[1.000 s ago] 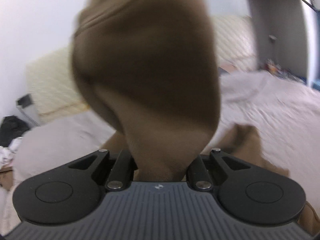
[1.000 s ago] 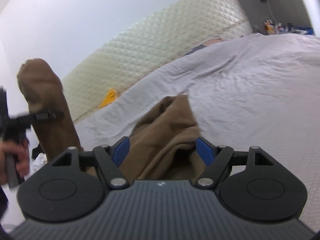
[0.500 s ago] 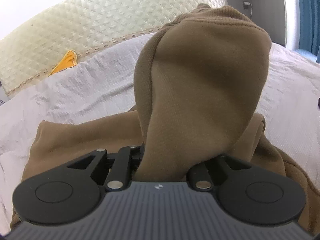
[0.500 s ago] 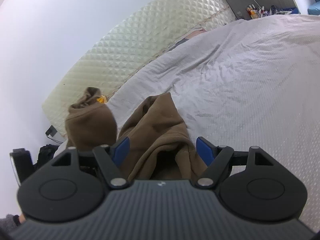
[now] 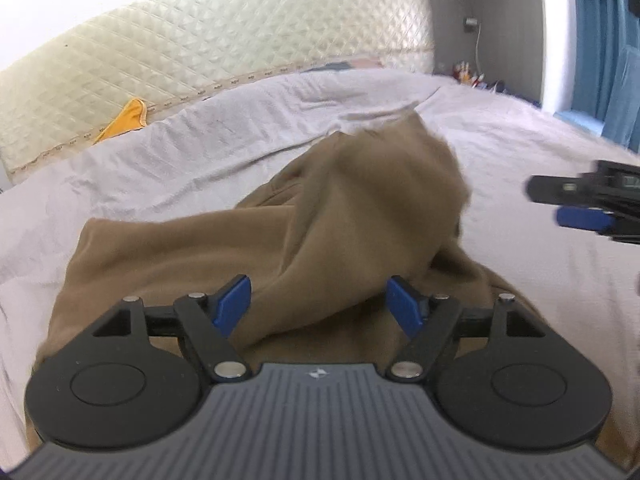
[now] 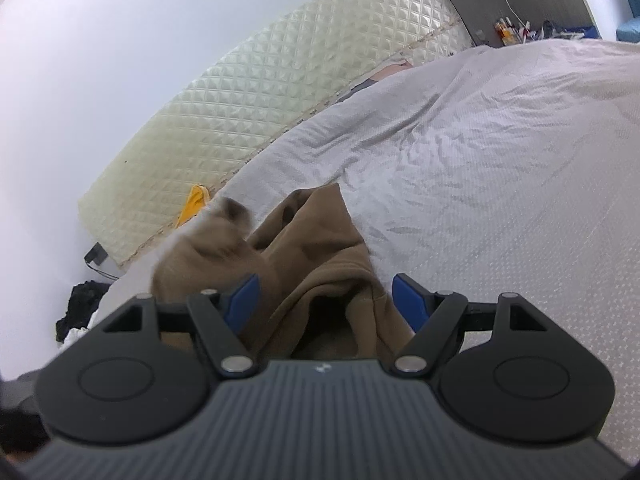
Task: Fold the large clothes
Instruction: 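Reach the right gripper to the ribbed hem and grasp it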
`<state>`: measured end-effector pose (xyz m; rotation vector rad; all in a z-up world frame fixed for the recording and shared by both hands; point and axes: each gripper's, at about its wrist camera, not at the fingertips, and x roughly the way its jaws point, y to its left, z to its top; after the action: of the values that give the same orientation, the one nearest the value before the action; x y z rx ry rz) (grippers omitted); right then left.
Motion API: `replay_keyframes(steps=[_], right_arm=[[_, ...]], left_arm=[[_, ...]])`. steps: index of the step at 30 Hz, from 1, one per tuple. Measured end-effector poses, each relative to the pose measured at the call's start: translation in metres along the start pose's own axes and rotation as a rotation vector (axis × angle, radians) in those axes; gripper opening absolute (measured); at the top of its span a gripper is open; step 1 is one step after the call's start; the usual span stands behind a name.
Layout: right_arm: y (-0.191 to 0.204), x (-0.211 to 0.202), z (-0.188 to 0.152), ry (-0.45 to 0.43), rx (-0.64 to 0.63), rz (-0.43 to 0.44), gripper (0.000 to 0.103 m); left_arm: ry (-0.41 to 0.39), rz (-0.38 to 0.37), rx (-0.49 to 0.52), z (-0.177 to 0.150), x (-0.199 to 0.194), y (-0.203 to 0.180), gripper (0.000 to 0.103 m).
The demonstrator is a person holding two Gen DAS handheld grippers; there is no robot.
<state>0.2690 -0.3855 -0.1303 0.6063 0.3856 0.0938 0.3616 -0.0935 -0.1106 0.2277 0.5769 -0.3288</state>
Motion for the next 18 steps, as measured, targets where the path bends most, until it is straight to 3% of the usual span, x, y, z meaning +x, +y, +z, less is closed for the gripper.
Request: replay_keyframes(steps=[6, 10, 13, 18], right_arm=[[0.004, -0.014, -0.003, 0.005, 0.025, 0.035, 0.076], [0.009, -0.020, -0.003, 0.031, 0.077, 0.125, 0.076], [0.012, -0.016, -0.006, 0.066, 0.127, 0.174, 0.081], [0.018, 0.000, -0.014, 0.094, 0.165, 0.171, 0.093]], left_arm=[[-0.048, 0.014, -0.166, -0.038, -0.063, 0.010, 0.079], [-0.104, 0.039, -0.277, -0.071, -0.095, 0.023, 0.079], [-0.118, 0.083, -0.299, -0.089, -0.098, 0.034, 0.079], [-0.100, 0.073, -0.397, -0.104, -0.092, 0.055, 0.079]])
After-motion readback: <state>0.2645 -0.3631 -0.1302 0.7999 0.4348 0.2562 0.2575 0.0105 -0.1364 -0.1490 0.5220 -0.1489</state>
